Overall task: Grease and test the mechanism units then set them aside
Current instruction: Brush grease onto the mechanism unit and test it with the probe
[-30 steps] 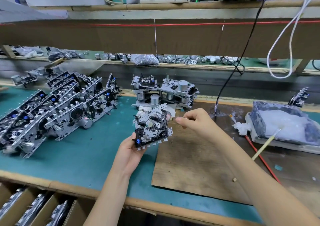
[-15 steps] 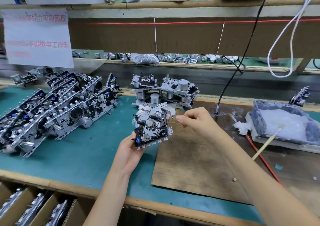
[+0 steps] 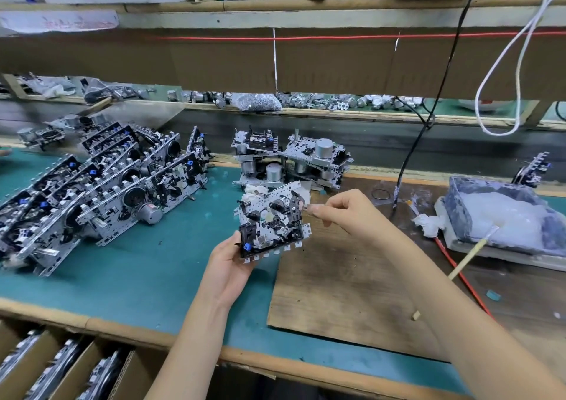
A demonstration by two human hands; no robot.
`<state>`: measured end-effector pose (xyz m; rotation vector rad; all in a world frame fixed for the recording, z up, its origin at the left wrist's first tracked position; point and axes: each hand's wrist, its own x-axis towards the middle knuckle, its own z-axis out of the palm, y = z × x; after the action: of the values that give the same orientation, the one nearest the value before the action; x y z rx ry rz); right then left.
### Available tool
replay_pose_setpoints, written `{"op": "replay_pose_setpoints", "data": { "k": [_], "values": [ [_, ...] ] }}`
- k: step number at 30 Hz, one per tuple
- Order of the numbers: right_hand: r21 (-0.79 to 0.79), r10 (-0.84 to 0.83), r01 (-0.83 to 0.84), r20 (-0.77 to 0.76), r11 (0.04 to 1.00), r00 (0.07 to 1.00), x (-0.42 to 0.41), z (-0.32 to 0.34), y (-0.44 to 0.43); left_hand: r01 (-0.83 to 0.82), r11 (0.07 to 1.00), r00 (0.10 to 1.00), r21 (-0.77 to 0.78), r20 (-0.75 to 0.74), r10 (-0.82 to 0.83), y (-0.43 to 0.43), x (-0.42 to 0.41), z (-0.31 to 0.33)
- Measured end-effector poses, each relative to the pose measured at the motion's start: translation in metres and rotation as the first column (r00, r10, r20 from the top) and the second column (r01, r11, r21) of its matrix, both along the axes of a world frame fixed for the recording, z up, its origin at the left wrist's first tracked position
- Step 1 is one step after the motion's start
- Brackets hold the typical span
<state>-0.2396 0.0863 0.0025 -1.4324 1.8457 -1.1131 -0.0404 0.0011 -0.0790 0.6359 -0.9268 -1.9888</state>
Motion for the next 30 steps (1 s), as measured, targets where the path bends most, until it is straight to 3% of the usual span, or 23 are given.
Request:
{"op": "replay_pose_setpoints", "data": {
  "k": [4,7,8,9,11,13,15,28,30],
  "values": [
    [0.113,-0.003,0.011,-0.073,0.994,0.997,-0.001,0.003,-0.001,-0.004,1.0,1.0,-0.029,0.007,0.004,0.0,0.0,0.0],
    [-0.148,-0.106,0.085,-0.142,0.985,0.984,0.009,0.015,0.002,-0.013,0.999,0.999,-0.048,0.036,0.015,0.0,-0.001,-0.002],
    [-0.195,-0.085,0.035,-0.254,0.98,0.964,0.014,0.021,0.003,-0.011,0.998,0.999,-0.063,0.048,0.014,0.0,-0.001,-0.002],
    [-0.166,-0.034,-0.044,-0.437,0.985,0.899,0.021,0.028,0.003,-0.004,0.997,0.999,-0.079,0.053,0.009,0.001,-0.001,-0.002],
    [-0.009,0.088,-0.148,-0.767,0.989,0.636,0.038,0.033,-0.001,0.02,0.995,0.999,-0.103,0.051,-0.015,0.001,0.0,-0.001],
    [0.106,0.166,-0.166,-0.899,0.98,0.406,0.052,0.031,-0.009,0.015,0.995,0.999,-0.103,0.045,-0.01,0.001,0.0,-0.001],
    [0.172,0.212,-0.157,-0.931,0.973,0.297,0.063,0.025,-0.016,-0.003,0.996,0.999,-0.092,0.037,0.007,0.001,-0.001,-0.001],
    [0.26,0.284,-0.121,-0.921,0.958,0.268,0.058,0.01,-0.025,0.011,0.996,0.997,-0.09,0.071,-0.005,0.004,-0.004,0.0],
    [0.225,0.254,-0.125,-0.906,0.966,0.339,0.052,0.015,-0.018,-0.013,0.997,0.998,-0.078,0.054,0.017,0.004,-0.004,0.001]
  ]
}}
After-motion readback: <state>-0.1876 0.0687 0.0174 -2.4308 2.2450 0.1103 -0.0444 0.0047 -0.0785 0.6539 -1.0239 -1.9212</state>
